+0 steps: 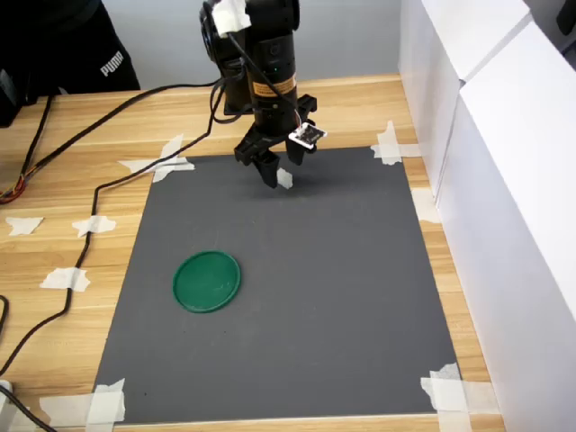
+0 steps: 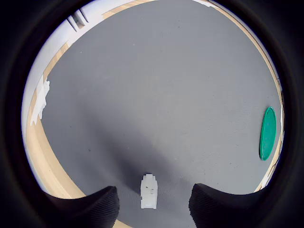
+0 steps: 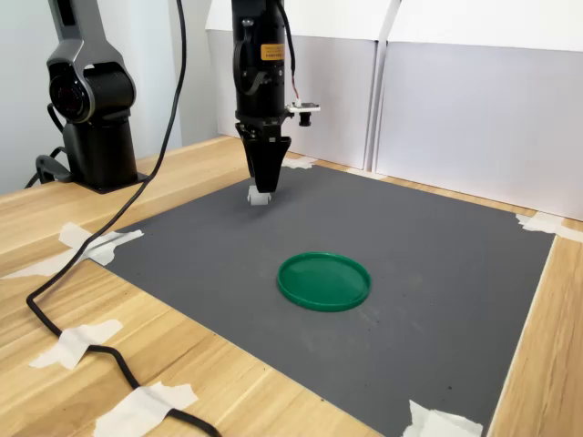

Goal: Grasp a white terminal and put it on the green lid.

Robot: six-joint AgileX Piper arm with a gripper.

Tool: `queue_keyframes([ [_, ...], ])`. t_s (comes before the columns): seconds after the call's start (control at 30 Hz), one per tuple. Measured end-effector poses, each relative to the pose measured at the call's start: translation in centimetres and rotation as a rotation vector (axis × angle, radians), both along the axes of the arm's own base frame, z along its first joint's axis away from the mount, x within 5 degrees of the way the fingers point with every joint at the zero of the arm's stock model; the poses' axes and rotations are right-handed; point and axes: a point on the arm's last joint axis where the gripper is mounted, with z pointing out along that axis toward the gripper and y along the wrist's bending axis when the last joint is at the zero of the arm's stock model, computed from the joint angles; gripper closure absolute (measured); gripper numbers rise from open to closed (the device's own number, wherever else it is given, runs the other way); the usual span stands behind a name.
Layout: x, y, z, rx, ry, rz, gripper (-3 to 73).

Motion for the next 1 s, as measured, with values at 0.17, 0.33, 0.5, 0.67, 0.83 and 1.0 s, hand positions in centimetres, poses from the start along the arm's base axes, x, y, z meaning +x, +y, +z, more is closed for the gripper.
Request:
queue_keyframes([
  [0.17, 0.1, 0.0, -0.5, -0.006, 0.018, -0.001, 7.6],
  [0.33, 0.2, 0.1, -0.8, -0.011, 0.029, -0.001, 7.6],
  [0.5, 0.4, 0.1, -1.5, -0.02, 0.053, -0.001, 8.5],
  [0.67, 0.4, 0.2, -1.8, -0.024, 0.065, 0.0, 15.0],
  [0.83, 0.4, 0.2, -1.8, -0.024, 0.065, 0.0, 30.1],
  [1.0, 0.4, 0.2, -1.8, -0.02, 0.067, -0.004, 52.2],
])
